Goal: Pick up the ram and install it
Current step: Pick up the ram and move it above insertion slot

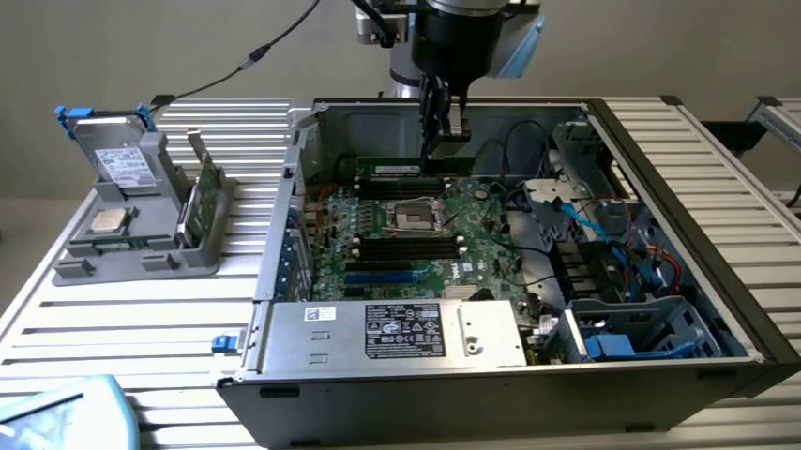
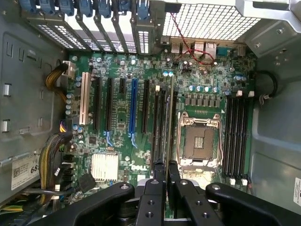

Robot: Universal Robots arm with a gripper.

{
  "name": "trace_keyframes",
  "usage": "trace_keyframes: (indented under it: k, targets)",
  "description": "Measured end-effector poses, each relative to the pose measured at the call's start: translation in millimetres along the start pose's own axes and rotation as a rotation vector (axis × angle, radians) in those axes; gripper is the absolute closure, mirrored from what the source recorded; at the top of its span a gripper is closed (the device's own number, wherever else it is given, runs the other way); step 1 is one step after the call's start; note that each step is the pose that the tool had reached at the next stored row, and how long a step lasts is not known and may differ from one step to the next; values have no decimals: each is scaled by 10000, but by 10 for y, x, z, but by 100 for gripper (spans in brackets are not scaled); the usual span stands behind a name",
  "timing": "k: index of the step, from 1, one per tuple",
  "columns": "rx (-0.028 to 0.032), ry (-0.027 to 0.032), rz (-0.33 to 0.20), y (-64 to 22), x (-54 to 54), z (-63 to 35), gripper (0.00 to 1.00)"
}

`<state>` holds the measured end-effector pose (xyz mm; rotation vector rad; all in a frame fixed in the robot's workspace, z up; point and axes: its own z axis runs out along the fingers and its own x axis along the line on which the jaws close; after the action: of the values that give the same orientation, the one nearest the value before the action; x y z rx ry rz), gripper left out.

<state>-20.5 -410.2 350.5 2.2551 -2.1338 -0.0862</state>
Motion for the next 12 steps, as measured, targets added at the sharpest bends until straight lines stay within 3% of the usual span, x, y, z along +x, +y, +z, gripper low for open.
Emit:
trace_keyframes:
  k: [12]
  targets:
    - [0,-1,0,-12,-2,189,86]
